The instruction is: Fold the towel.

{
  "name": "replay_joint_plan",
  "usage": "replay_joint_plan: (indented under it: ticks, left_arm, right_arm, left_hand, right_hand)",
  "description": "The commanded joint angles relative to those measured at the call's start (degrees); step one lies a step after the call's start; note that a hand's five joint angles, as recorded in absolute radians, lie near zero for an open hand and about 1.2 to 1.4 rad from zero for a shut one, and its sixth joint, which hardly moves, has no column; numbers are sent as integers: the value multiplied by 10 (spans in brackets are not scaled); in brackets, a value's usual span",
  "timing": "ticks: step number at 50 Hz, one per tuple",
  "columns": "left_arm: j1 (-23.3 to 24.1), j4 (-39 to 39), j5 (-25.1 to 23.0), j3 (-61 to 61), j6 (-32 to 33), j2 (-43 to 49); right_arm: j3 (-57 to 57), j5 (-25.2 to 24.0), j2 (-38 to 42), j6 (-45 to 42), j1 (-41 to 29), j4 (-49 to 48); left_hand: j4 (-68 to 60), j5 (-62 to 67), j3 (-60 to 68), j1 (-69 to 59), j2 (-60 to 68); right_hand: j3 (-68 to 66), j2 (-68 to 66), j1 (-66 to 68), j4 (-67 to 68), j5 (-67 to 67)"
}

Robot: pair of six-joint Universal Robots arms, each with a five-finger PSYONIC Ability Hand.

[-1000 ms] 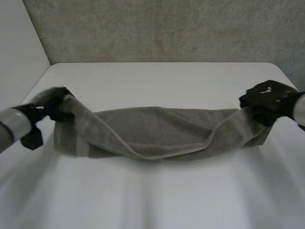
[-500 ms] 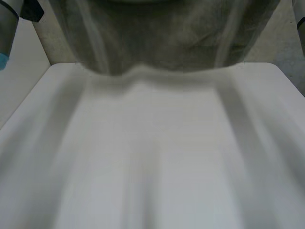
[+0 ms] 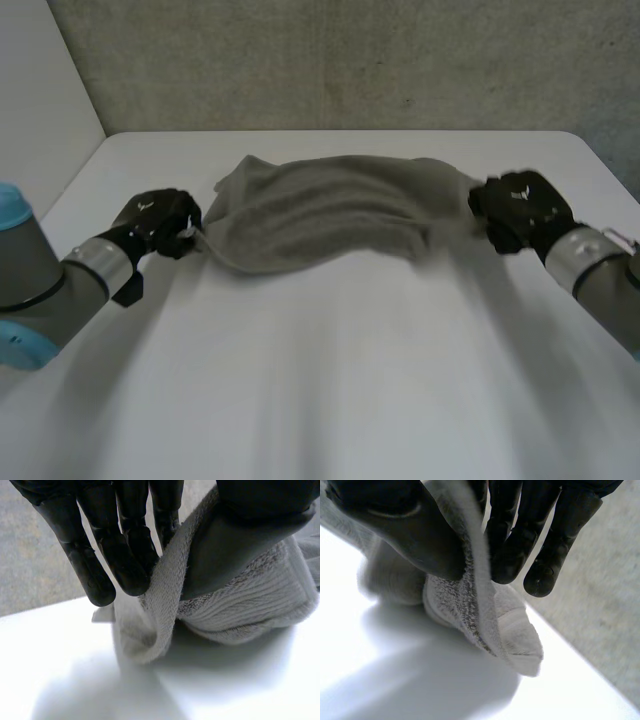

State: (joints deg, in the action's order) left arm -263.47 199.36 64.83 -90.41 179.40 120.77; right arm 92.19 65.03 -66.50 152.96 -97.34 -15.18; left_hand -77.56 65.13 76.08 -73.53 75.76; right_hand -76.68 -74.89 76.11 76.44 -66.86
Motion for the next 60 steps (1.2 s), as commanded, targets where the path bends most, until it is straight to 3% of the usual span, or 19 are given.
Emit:
replay_joint_plan:
  ticks: [1,5,9,10,11,13,22,40,45,48,53,60]
  left_arm:
    - [-46,-3,-50,-84,7,-75]
    - [-60,-4,-79,-118,5,-103]
    - [-59,-3,-75,-133,7,-105]
    - [-58,-3,-74,-137,7,-105]
    - [-58,-3,-74,-137,7,-105]
    - [-55,-4,-74,-146,8,-97]
    - [-39,3,-49,-170,22,-74]
    - [-30,12,-39,-234,137,-118]
    - [-2,31,-36,-250,165,-138]
    - [19,55,-13,-256,184,-146]
    - [55,110,70,-260,226,-138]
    - [74,132,107,-254,297,-97]
  right_arm:
    - [76,-3,-54,-1,48,2]
    - [84,-3,-79,8,72,3]
    - [82,-3,-78,8,75,4]
    - [82,-3,-76,8,75,4]
    - [82,-3,-76,8,75,4]
    - [84,-3,-71,9,73,5]
    - [91,-2,-64,8,72,7]
    - [92,-2,-62,8,73,12]
    - [92,-2,-57,8,73,13]
    - [92,-1,-55,8,73,13]
    - [93,-1,-55,8,73,13]
    - [93,-1,-55,8,72,14]
  left_hand:
    - [-24,49,39,-65,42]
    - [-24,49,39,-65,42]
    - [-24,49,39,-65,42]
    - [87,-63,-72,47,-69]
    - [88,-64,-73,48,-70]
    - [400,-375,-385,359,-382]
    - [532,-508,-517,492,-514]
    - [576,-552,-561,536,-558]
    - [569,-545,-554,529,-551]
    - [567,-543,-553,527,-549]
    - [556,-531,-541,515,-538]
    - [554,-530,-539,514,-536]
  right_hand:
    - [-33,-51,39,36,-31]
    - [-33,-51,39,36,-31]
    - [-33,-51,39,36,-31]
    - [-33,-51,39,36,-31]
    - [-33,-51,39,36,-31]
    - [-33,-51,39,36,-31]
    - [-33,-51,39,36,-31]
    - [-33,-51,39,36,-31]
    - [-33,-51,39,36,-31]
    - [-33,-51,39,36,-31]
    - [-33,-51,39,36,-31]
    - [-33,-51,39,36,-31]
